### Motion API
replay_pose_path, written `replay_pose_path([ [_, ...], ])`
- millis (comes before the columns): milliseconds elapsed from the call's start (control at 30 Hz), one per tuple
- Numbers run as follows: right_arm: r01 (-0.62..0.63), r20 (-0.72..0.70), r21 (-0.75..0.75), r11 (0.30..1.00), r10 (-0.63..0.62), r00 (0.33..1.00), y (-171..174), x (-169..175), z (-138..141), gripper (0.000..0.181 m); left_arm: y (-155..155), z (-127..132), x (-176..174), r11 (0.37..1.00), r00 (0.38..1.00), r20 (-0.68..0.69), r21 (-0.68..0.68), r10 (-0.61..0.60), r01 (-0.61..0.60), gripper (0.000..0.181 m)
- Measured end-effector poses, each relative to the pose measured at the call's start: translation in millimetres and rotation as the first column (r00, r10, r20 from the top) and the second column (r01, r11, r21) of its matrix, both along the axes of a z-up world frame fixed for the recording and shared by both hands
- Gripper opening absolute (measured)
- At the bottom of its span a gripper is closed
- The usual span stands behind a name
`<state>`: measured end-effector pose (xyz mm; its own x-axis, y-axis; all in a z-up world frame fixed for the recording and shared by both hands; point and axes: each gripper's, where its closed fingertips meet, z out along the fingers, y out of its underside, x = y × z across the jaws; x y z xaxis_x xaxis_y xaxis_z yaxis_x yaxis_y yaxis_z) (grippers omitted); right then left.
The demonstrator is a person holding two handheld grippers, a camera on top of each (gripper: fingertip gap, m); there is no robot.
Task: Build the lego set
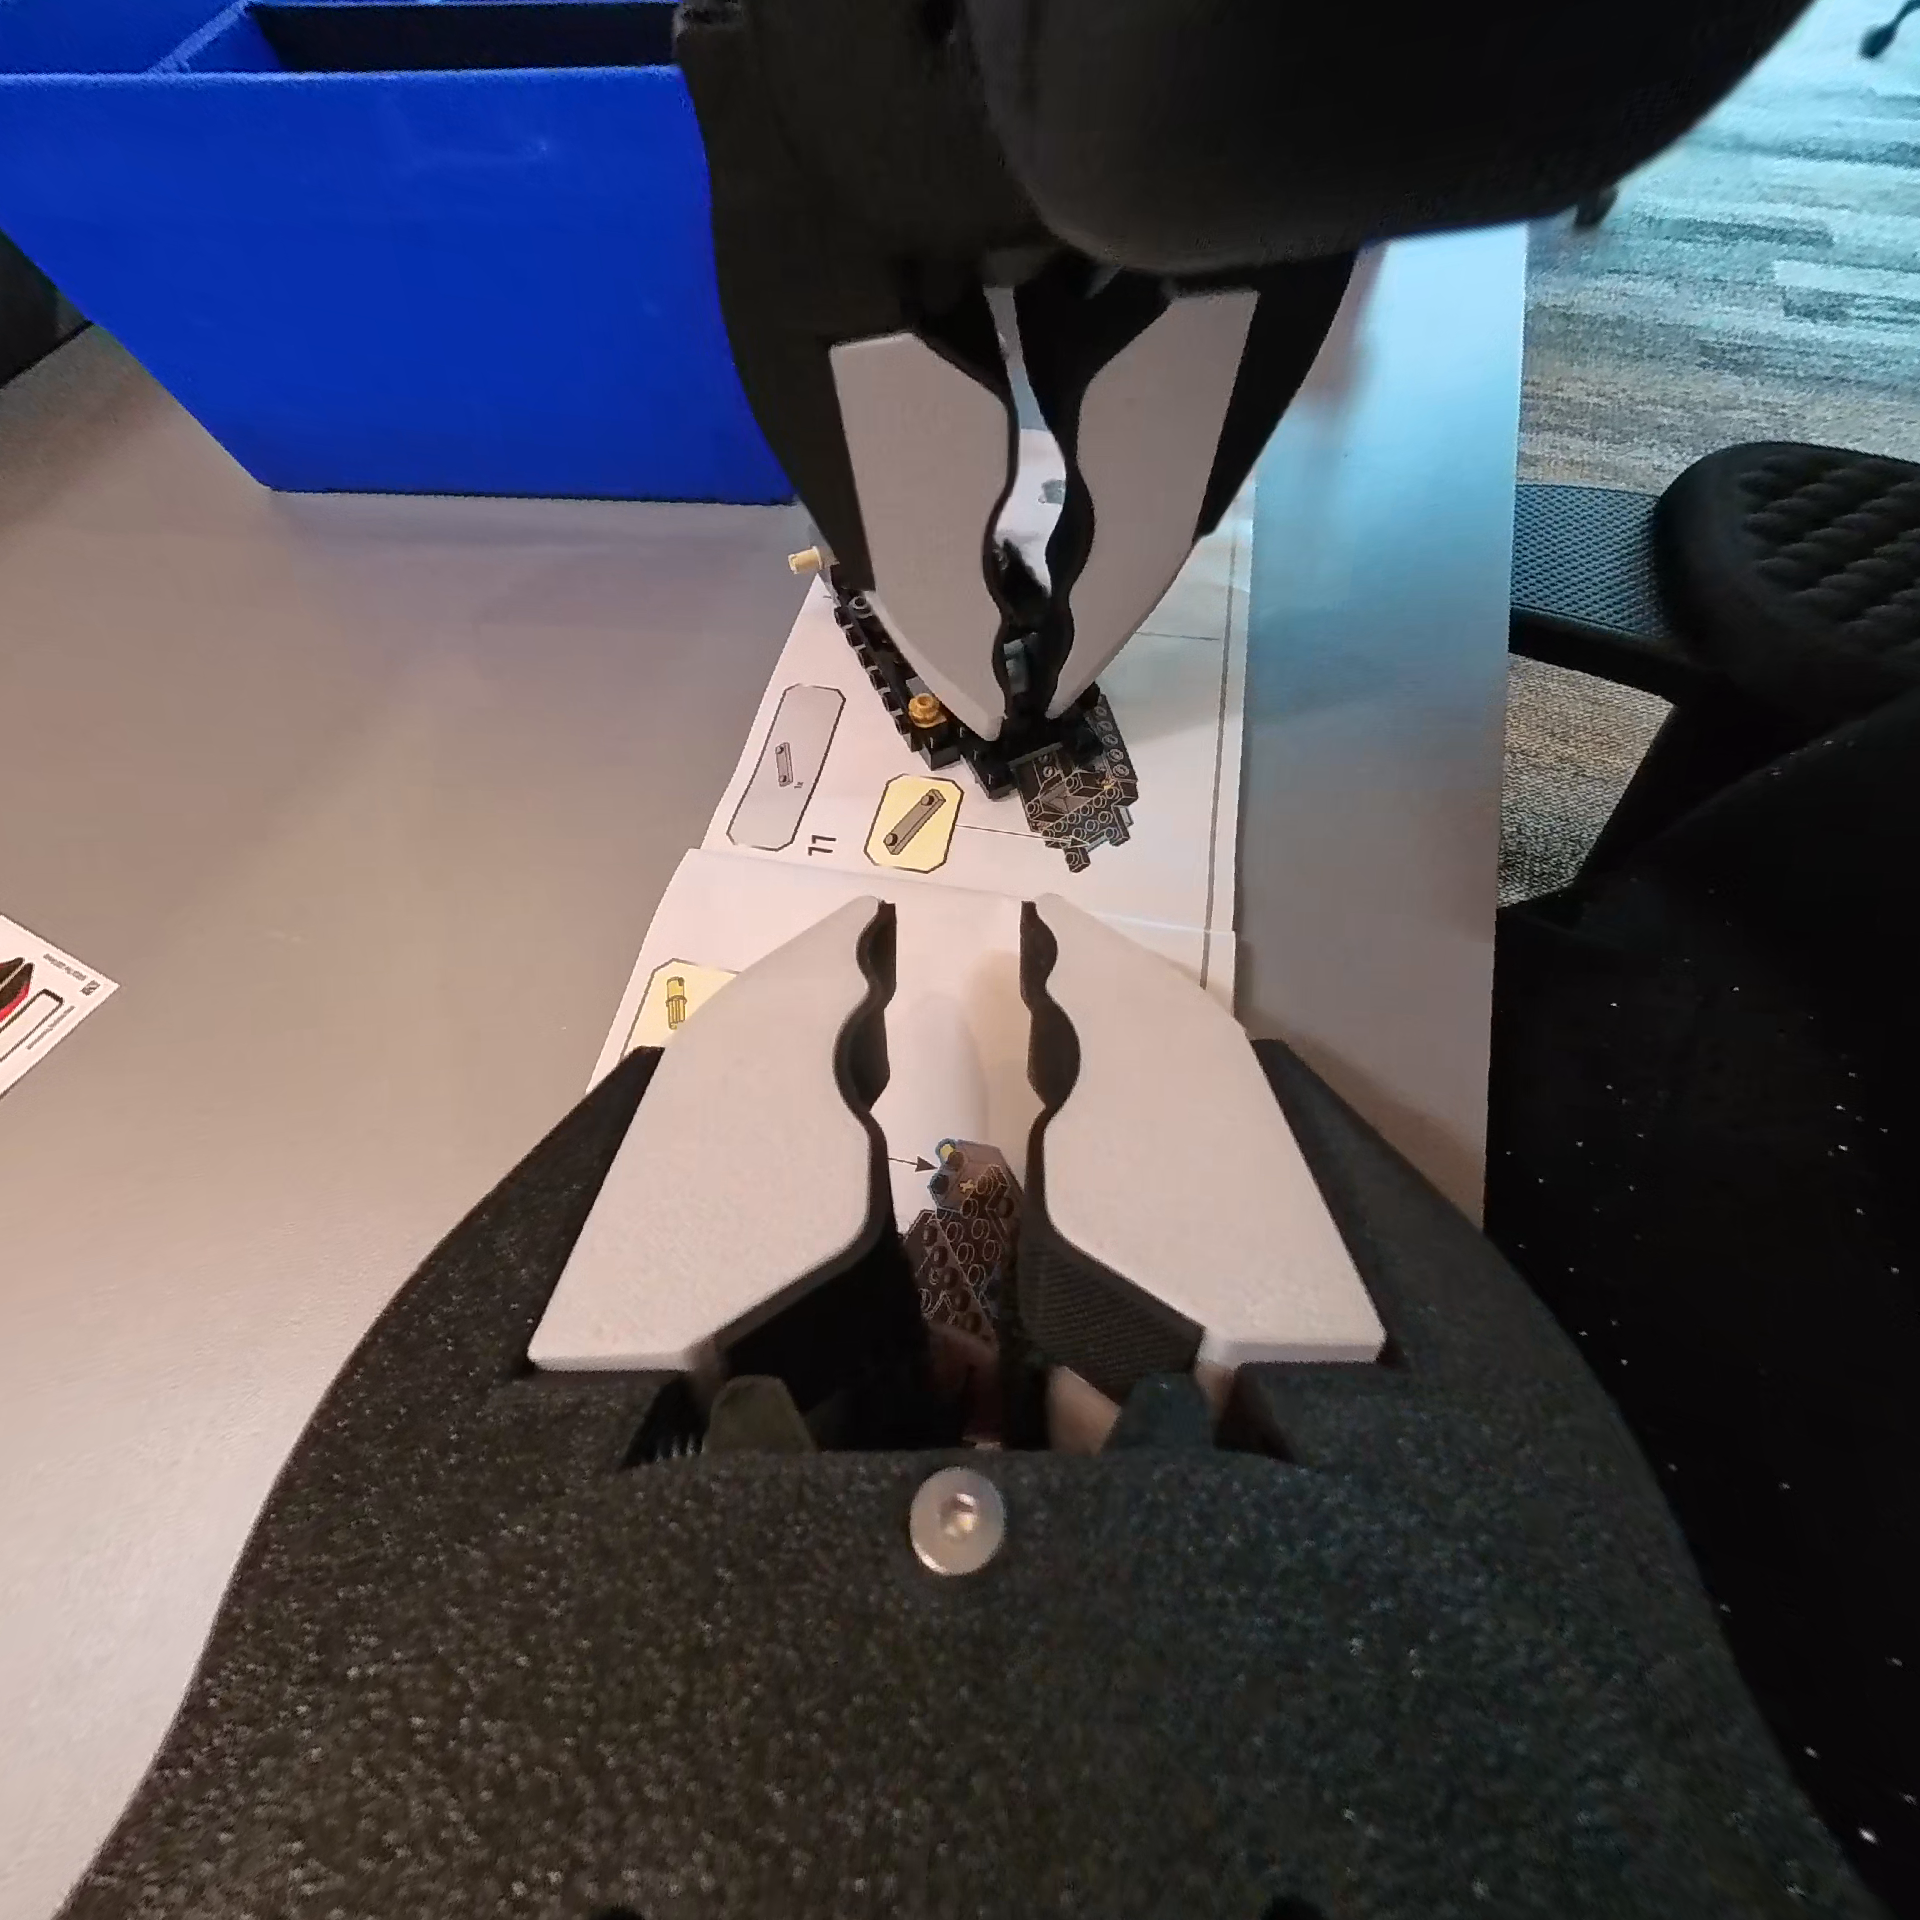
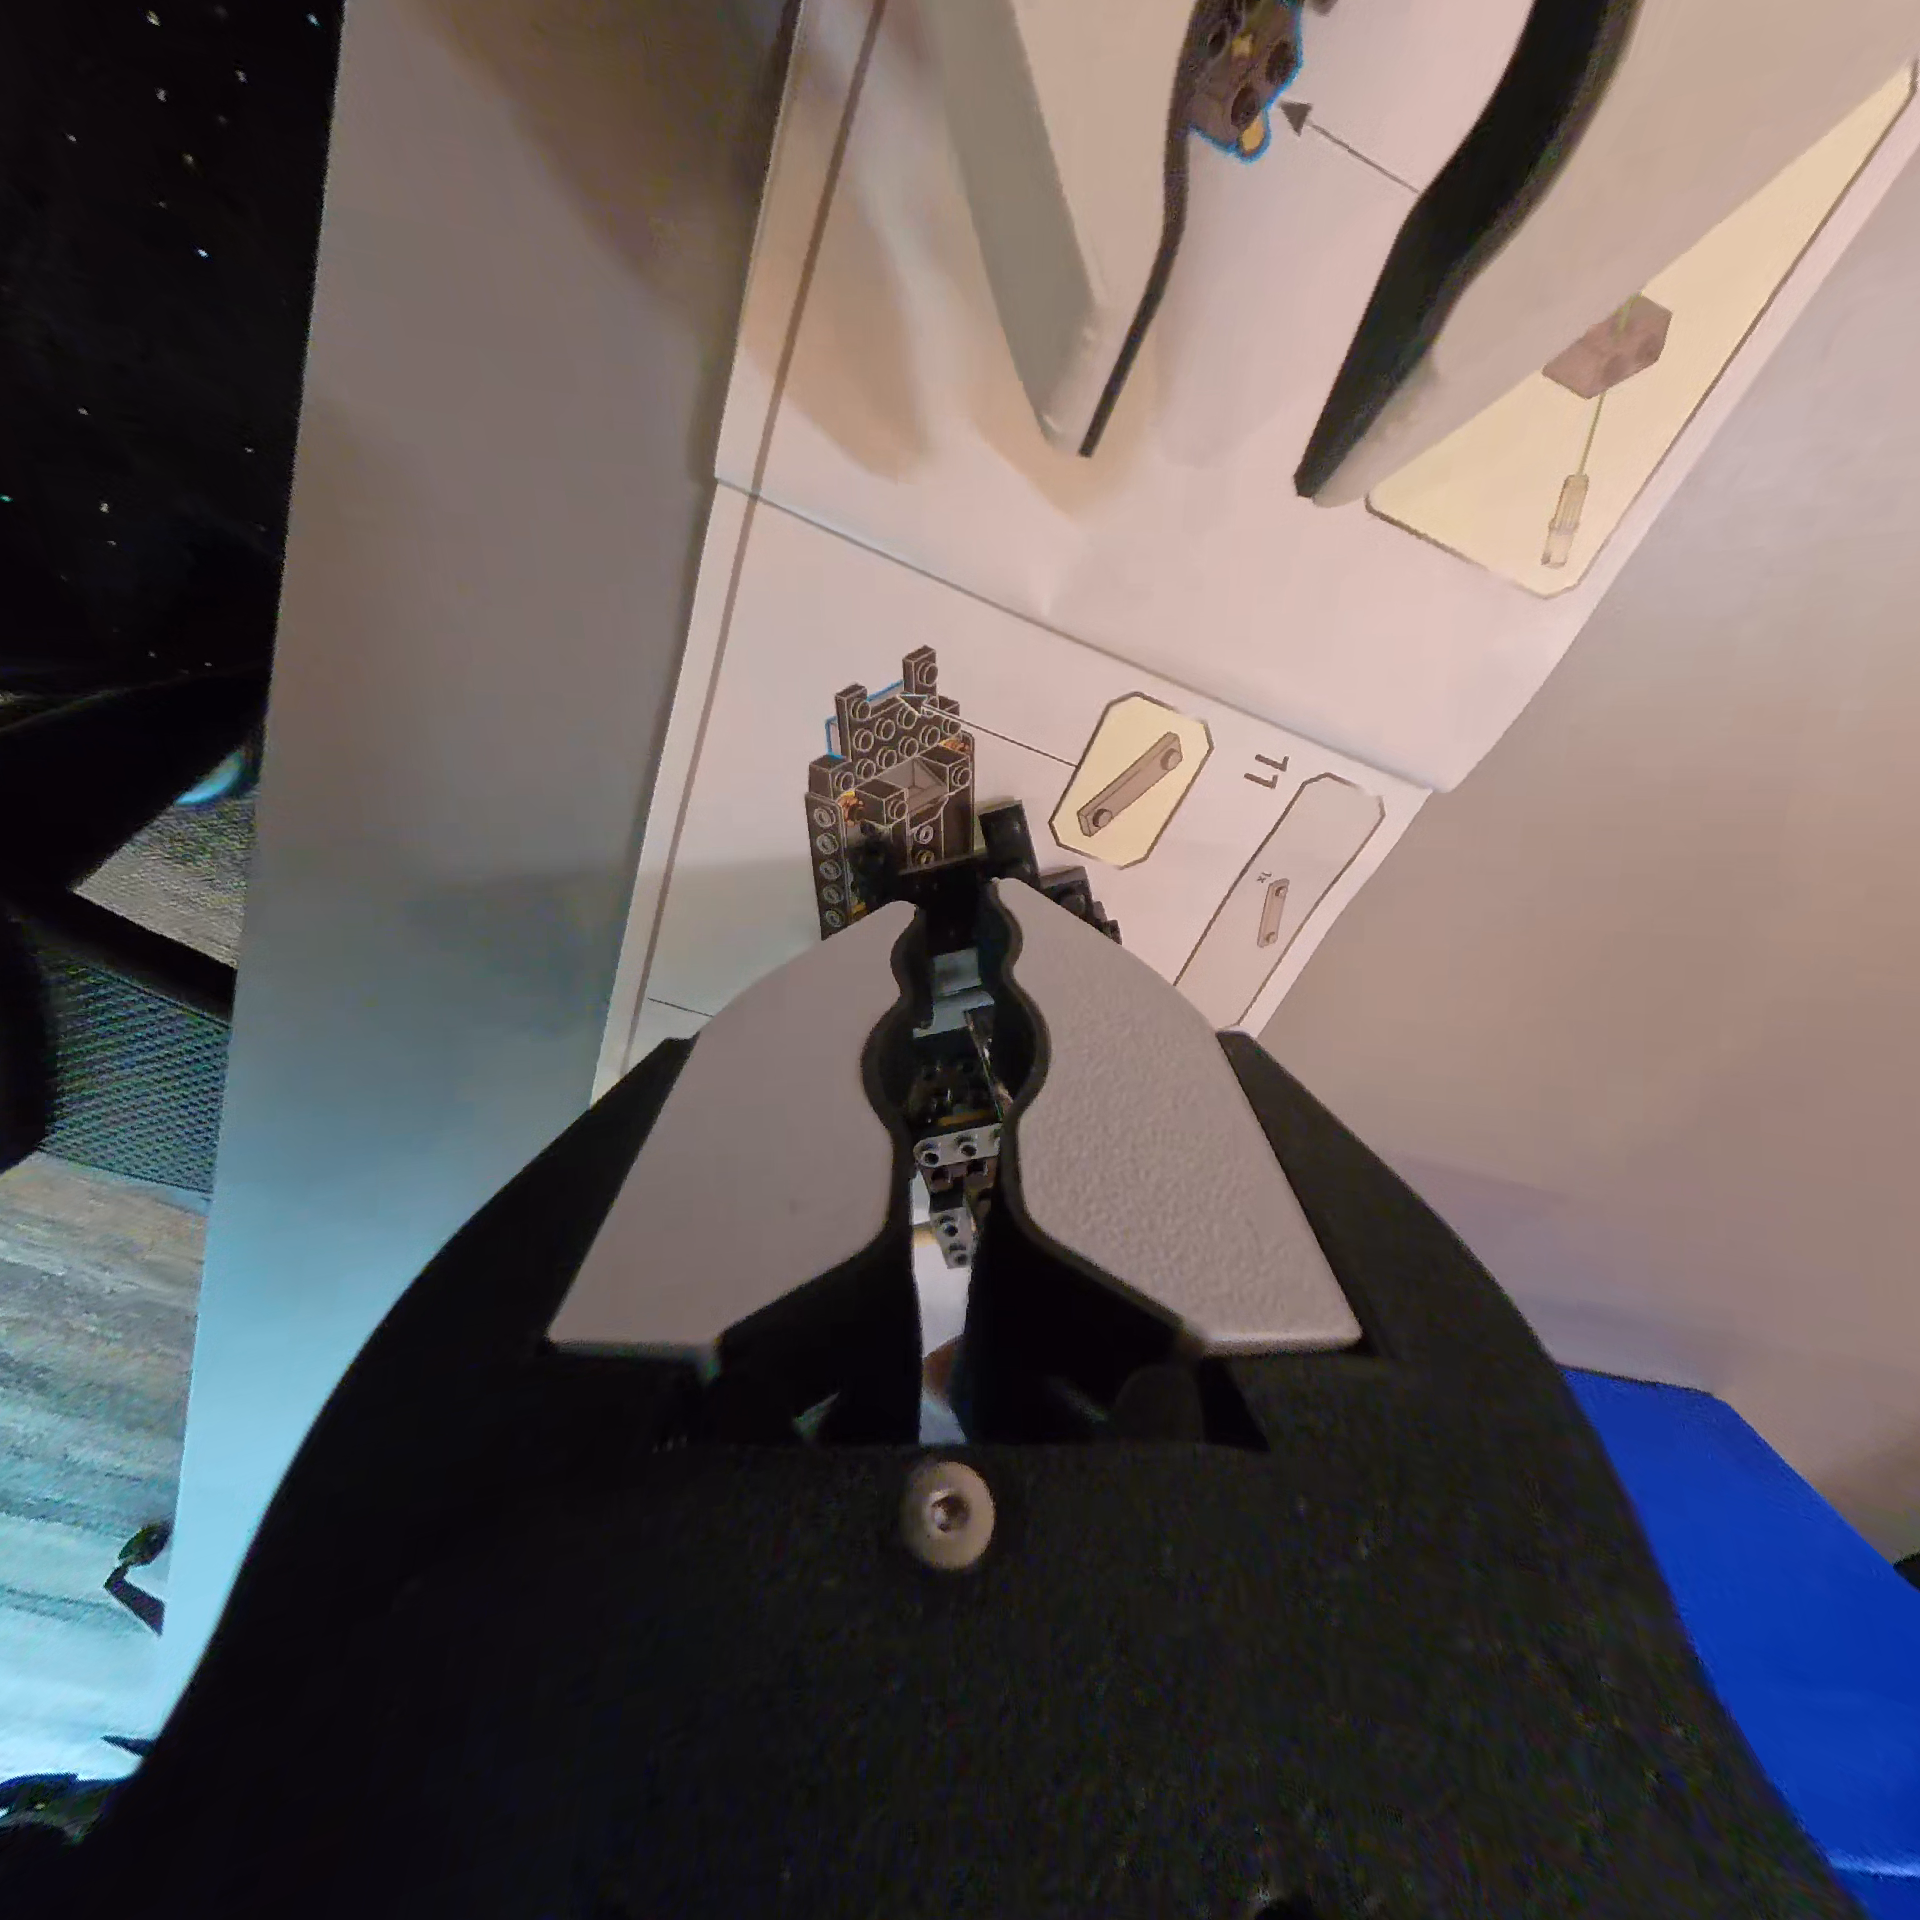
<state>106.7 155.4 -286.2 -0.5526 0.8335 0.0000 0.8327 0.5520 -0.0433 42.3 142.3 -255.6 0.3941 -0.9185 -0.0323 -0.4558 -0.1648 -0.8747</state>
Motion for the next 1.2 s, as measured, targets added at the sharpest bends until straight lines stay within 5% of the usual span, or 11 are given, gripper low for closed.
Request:
replay_pose_path([
  [167,0.040,-0.059,-0.038,0.998,-0.042,0.997,1,1,2,0.010,-2,3,1,1.000,1.000,0.005,0.021,-0.001,0.001,0.022],
  [367,0.148,-0.221,-0.161,0.976,-0.182,0.958,2,8,42,0.061,-4,-1,4,0.999,1.000,-0.024,0.031,-0.014,0.015,0.024],
  [500,0.163,-0.189,-0.174,0.971,-0.196,0.962,10,26,31,0.080,-6,-6,7,0.999,0.998,-0.049,0.022,-0.034,0.035,0.025],
  [800,0.084,-0.132,-0.078,0.993,-0.094,0.987,14,19,-9,0.084,-10,-8,7,0.997,0.996,-0.060,0.022,-0.072,0.074,0.028],
  [900,0.138,-0.140,-0.116,0.983,-0.154,0.978,11,22,-7,0.063,-12,-10,8,0.995,0.993,-0.075,0.037,-0.088,0.091,0.028],
  [1200,0.413,-0.213,-0.155,0.898,-0.438,0.873,-8,81,4,0.063,-21,-19,10,0.987,0.979,-0.150,0.056,-0.140,0.150,0.030],
])
